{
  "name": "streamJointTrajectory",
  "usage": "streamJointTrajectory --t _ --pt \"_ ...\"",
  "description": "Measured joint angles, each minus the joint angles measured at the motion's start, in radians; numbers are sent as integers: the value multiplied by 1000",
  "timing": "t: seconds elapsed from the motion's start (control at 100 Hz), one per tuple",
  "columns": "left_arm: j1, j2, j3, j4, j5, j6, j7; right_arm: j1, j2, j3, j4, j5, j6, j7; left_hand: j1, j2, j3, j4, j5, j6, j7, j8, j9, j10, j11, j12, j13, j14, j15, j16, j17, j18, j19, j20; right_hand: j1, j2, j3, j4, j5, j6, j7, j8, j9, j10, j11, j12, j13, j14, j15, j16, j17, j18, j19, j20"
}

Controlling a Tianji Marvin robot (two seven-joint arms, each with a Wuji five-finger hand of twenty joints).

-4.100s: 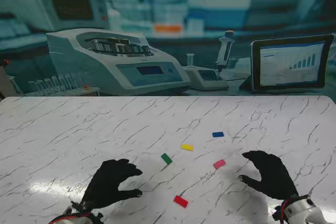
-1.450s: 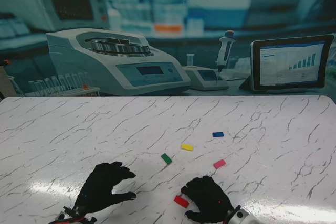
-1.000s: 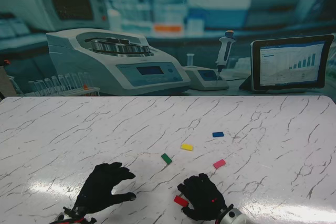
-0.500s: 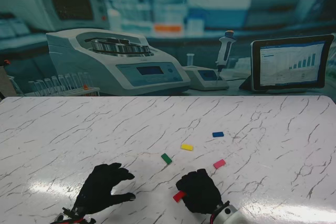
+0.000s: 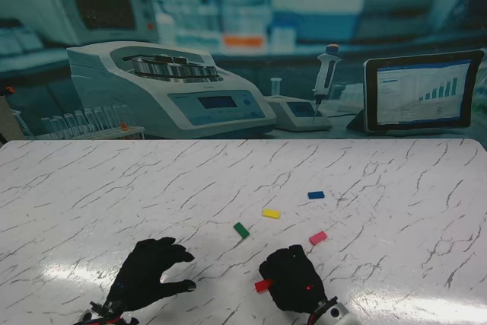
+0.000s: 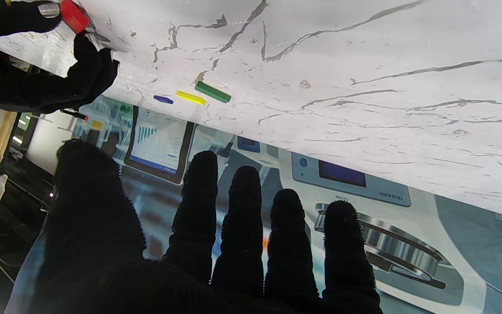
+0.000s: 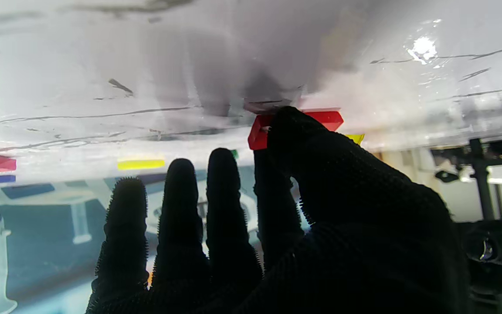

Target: Arrange dominoes in a row

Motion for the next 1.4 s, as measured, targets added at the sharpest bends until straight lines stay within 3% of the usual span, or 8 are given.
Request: streamJointTrajectory --t 0.27,0.36,0.55,0.78,1.14,1.4 --pt "0 0 0 0 -1 2 -2 -8 0 2 0 -10 5 -24 11 2 0 0 16 0 11 0 13 1 8 2 0 0 5 0 0 0 1 1 10 -31 19 -14 -12 -9 61 67 -11 0 83 92 -13 2 26 10 -3 0 25 -3" --pt "0 0 0 0 -1 5 -3 -9 0 2 1 -10 5 -28 16 4 0 0 17 0 23 0 13 1 8 2 0 0 5 0 0 0 2 1 11 -38 25 -14 -10 -61 193 146 -11 0 100 122 -13 2 37 11 -3 0 25 -3" --pt "0 0 0 0 0 10 -4 -23 -1 14 -2 -19 6 -38 49 28 0 0 22 0 32 0 13 1 9 2 1 0 5 0 1 9 2 2 21 -38 35 -14 -10 -67 224 159 -11 0 113 148 -13 3 38 11 -3 0 26 -10" --pt "1 0 -1 0 1 13 -7 -28 -1 17 -1 -19 1 -45 53 28 0 0 22 0 42 0 17 1 10 2 1 0 5 0 10 13 3 7 22 -40 37 -12 -10 -76 220 146 -26 0 84 127 -13 3 38 13 -11 0 36 -13" --pt "5 0 -4 -1 1 19 -12 -31 -1 30 -3 -11 -24 -35 53 28 0 0 24 0 51 0 37 1 18 2 13 0 17 0 10 14 12 8 21 -40 18 -11 -55 -73 97 87 -61 33 9 75 -51 19 38 22 -29 0 36 -14" --pt "6 0 -6 -3 0 22 -17 -26 0 26 -12 -5 -41 -9 53 28 0 0 24 0 61 0 37 1 18 2 13 0 17 0 10 14 12 8 -16 -40 15 -11 -66 -55 9 86 -55 49 -49 32 -51 32 38 23 -29 1 36 -15"
